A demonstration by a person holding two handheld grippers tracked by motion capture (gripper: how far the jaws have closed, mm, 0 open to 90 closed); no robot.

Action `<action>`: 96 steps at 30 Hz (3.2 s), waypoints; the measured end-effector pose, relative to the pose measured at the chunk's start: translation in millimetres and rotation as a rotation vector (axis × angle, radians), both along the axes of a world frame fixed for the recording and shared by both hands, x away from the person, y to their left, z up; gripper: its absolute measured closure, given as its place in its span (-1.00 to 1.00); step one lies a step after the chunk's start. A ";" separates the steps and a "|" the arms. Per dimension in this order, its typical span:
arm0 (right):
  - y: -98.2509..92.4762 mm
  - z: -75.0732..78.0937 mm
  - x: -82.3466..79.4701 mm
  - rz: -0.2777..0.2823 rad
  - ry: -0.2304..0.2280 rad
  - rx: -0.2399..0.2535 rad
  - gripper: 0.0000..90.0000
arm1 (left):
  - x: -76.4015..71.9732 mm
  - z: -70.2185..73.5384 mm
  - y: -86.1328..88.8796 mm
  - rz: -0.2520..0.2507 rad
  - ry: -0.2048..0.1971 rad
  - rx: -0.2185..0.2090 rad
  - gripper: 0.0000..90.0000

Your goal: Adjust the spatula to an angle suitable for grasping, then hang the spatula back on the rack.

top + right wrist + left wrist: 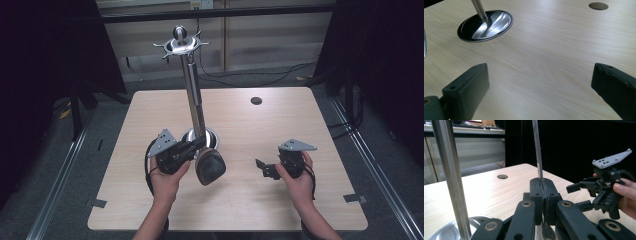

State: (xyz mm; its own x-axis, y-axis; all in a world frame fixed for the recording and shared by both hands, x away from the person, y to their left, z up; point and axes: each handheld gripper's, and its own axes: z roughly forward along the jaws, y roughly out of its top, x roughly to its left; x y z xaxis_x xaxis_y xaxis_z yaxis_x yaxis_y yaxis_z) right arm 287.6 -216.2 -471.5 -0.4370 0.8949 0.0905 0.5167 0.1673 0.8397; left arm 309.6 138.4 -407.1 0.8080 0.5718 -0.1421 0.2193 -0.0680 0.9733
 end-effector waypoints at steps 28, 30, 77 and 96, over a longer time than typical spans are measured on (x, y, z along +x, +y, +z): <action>-7.0 3.0 -1.2 -0.005 0.002 0.010 -0.97 | 31.0 -7.0 12.4 0.039 0.005 0.024 0.88; -7.1 3.5 -1.3 -0.001 0.000 0.010 -0.97 | 35.2 -7.9 13.2 0.037 0.011 0.017 0.86; -12.4 6.6 -4.6 -0.006 0.000 0.024 -0.97 | 30.0 -13.6 28.4 0.135 0.073 0.154 -0.66; -22.4 7.2 -5.7 -0.017 0.004 0.031 -0.97 | 19.5 -46.2 55.9 0.168 0.130 0.178 -0.76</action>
State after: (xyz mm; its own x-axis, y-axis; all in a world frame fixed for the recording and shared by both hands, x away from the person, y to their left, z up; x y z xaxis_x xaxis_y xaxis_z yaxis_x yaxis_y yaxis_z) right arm 282.0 -238.7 -464.4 -0.4216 0.8988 0.1203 0.5222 0.1322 0.8425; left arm 329.1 194.2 -453.2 0.6810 0.7218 -0.1239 0.3647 -0.1875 0.9121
